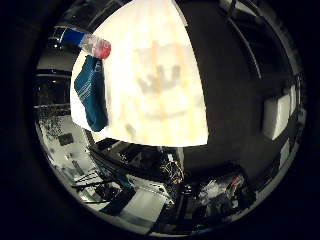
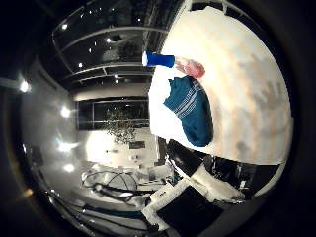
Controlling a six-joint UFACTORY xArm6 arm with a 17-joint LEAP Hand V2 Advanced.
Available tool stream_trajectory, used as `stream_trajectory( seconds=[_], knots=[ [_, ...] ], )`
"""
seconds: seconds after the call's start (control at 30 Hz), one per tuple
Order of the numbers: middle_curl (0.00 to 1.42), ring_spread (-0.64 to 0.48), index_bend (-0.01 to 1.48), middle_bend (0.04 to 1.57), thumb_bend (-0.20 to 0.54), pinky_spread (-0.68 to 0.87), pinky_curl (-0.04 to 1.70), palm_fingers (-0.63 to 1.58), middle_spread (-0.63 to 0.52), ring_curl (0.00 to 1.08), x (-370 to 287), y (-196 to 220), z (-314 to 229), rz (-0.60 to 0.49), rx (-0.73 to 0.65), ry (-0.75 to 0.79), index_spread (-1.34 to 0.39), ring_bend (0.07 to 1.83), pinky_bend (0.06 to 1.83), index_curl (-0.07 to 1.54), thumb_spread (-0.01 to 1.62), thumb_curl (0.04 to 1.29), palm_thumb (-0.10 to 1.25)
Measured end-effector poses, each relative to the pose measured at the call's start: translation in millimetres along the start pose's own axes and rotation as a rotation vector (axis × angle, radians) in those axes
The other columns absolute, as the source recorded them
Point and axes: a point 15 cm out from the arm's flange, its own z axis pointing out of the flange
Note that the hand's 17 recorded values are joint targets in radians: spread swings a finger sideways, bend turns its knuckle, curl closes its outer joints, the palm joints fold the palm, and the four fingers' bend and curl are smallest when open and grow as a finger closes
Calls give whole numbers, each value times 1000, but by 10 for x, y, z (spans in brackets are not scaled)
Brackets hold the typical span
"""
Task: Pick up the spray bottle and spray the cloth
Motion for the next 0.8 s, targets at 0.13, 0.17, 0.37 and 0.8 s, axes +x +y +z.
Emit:
stream_trajectory(
  seconds=[0.13, 0.17, 0.37, 0.8],
  knots=[
    [346, 212, 150, 272, -23, 384, 310, 103, 130, 276, -6, -8, 3, 3, 5, -4, -276, 320, 364, 255, 1060, 343, 612],
    [346, 212, 150, 272, -23, 384, 311, 103, 130, 276, -7, -11, 5, 2, 5, -3, -276, 320, 364, 255, 1061, 343, 612],
    [346, 212, 151, 270, -23, 384, 312, 105, 131, 276, -5, -23, 0, -1, 8, 2, -272, 319, 361, 255, 1067, 344, 615],
    [345, 212, 150, 266, -24, 385, 314, 108, 131, 276, -87, -77, -136, -18, 40, 28, -271, 314, 356, 257, 1063, 349, 619]
  ],
)
